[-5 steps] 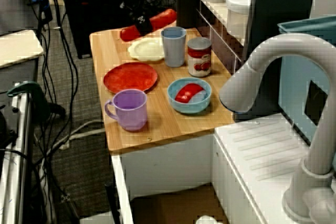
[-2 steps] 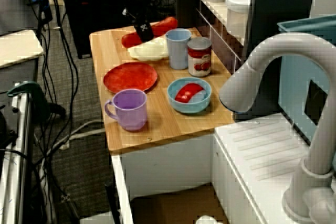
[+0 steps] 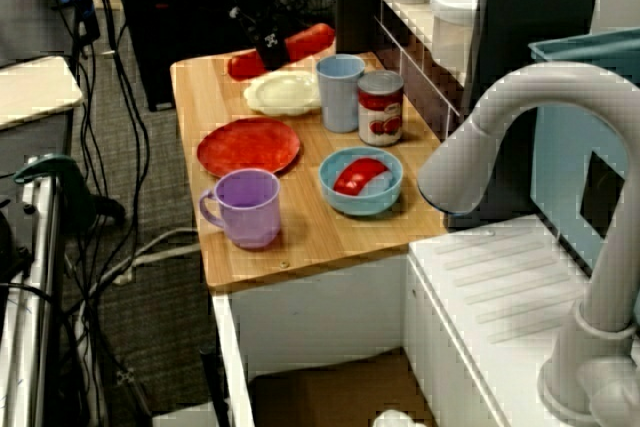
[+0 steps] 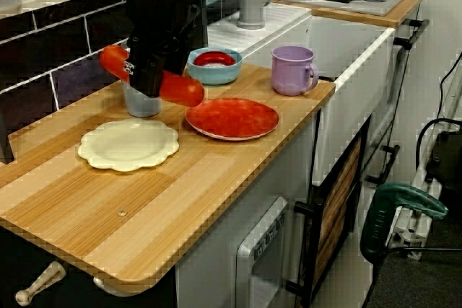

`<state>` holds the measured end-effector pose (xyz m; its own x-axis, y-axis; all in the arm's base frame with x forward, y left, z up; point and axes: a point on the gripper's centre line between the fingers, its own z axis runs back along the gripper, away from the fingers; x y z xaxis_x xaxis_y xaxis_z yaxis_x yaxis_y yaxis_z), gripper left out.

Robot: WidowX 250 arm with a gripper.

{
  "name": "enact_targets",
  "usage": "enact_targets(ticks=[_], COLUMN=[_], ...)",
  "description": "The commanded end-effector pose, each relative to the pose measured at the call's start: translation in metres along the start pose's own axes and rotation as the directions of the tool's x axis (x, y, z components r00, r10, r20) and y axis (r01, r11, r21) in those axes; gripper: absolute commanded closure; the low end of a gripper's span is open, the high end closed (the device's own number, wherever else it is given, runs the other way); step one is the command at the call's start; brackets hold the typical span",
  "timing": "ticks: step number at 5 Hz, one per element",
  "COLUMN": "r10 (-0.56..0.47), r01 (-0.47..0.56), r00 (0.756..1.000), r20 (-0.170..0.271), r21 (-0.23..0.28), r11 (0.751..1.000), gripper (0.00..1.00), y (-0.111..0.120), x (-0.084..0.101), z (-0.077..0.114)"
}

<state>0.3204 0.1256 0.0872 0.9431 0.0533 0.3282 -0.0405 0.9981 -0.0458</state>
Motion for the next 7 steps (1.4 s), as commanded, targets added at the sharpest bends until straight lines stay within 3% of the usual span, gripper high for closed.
enact_targets(ticks=[1,2,6,7], r10=[0.007,0.008,-0.013,-0.010], r01=[-0.009,-0.013,0.008,0.005], r00=[0.998,0.997,0.999,0.999], r20=[0.055,0.071,0.049,0.038], r21=[0.047,0.074,0.114,0.128], r11=[0.999,0.997,0.993,0.992], gripper=[1.00,1.00,1.00,0.88], y=[0.022,0.026,0.033,0.034], x=[0.009,0.010,0.006,0.007], z=[0.010,0.003,-0.015,-0.020])
